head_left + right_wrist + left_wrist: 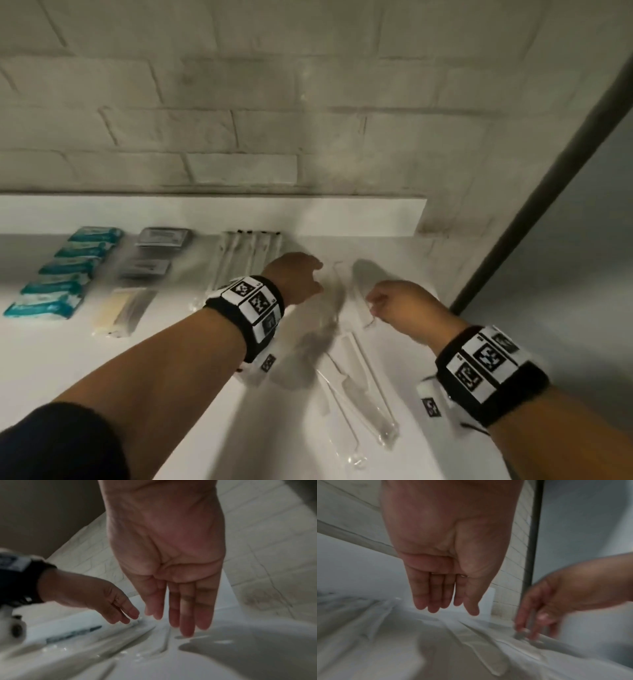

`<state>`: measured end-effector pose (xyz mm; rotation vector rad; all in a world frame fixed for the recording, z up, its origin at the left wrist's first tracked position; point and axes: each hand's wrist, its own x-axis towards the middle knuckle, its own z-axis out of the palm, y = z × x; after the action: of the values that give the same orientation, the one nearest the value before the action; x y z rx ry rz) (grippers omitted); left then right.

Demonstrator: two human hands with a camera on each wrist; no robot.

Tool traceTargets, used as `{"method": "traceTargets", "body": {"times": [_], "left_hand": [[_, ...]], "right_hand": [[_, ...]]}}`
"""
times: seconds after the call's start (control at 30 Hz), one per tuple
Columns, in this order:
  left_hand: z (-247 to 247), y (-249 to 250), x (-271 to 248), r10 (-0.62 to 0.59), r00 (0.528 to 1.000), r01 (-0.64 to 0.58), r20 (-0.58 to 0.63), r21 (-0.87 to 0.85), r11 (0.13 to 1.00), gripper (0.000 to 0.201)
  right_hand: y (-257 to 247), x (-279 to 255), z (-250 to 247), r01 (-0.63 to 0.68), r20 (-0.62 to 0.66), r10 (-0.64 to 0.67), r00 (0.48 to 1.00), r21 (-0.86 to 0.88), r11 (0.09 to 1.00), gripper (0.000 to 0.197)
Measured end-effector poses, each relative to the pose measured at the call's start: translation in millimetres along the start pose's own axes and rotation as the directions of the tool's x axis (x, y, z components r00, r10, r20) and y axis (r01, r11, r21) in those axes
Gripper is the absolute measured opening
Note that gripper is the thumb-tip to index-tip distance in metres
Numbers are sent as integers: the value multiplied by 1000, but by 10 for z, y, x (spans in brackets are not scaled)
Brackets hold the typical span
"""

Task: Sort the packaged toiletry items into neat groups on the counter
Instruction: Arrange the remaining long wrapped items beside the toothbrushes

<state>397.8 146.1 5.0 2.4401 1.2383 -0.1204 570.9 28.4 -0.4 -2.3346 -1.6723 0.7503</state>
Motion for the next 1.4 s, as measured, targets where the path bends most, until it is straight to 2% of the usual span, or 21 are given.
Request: {"method": "traceTargets", "body": {"times": [0.03, 0.1, 0.17, 0.2, 0.37, 0.5, 0.6, 0.97, 1.03, 1.1, 1.13, 1.17, 1.2, 1.23, 1.27, 1.33, 1.4], "left_hand": [[64, 32, -4, 34, 999, -35, 20, 65, 997, 57], [189, 107, 4, 95, 992, -108, 80, 186, 977, 57], [250, 154, 26, 104, 986, -136, 127, 278, 951, 54], [254, 155, 33, 89, 987, -125, 132, 293, 948, 53], [224, 55, 100, 81, 994, -100, 72, 306, 947, 50], [278, -6, 123, 65, 993, -87, 95, 252, 964, 71], [259, -55, 164, 37, 991, -69, 127, 256, 964, 80], [258, -54, 169, 40, 992, -75, 119, 308, 949, 77], [249, -47, 167, 41, 992, -76, 116, 309, 948, 76], [236, -39, 162, 44, 992, -80, 122, 308, 948, 73], [233, -34, 160, 42, 991, -79, 127, 306, 949, 71], [223, -31, 163, 40, 991, -79, 131, 310, 948, 68], [211, -24, 165, 38, 990, -80, 137, 315, 946, 65], [206, -20, 165, 35, 989, -81, 145, 322, 943, 63], [193, -15, 168, 33, 988, -82, 153, 331, 940, 61], [181, -2, 167, 34, 986, -90, 165, 347, 933, 61], [175, 7, 155, 35, 985, -94, 167, 361, 928, 63]], "right_hand": [[-9, 33, -36, 68, 8, -67, 998, -104, 992, 40], [-18, 122, -83, 182, 114, -156, 981, -270, 945, 53], [-18, 242, -76, 245, 229, -171, 958, -349, 905, 66], [-31, 289, -73, 246, 247, -163, 955, -357, 901, 70], [-232, 482, 39, 254, 222, -173, 960, -424, 869, 68], [-386, 551, 147, 253, 209, -174, 962, -459, 852, 69], [-388, 546, 126, 271, 215, -192, 958, -450, 851, 69], [-359, 481, 69, 245, 209, -173, 962, -394, 886, 74], [-364, 443, 47, 239, 205, -181, 962, -311, 920, 79], [-365, 373, 17, 149, 143, -137, 980, -78, 986, 84], [-365, 307, 10, 111, 77, -112, 991, 16, 994, 80], [-383, 231, 10, 100, 3, -100, 995, 41, 994, 70], [-409, 139, 18, 112, -38, -112, 993, -8, 994, 58], [-435, 42, 45, 137, -17, -138, 990, -60, 989, 46], [-492, -72, 82, 166, 57, -162, 985, -87, 982, 40], [-617, -271, 208, 212, 263, -172, 949, -135, 968, 40], [-707, -347, 360, 250, 327, -162, 931, -249, 936, 48]]}}
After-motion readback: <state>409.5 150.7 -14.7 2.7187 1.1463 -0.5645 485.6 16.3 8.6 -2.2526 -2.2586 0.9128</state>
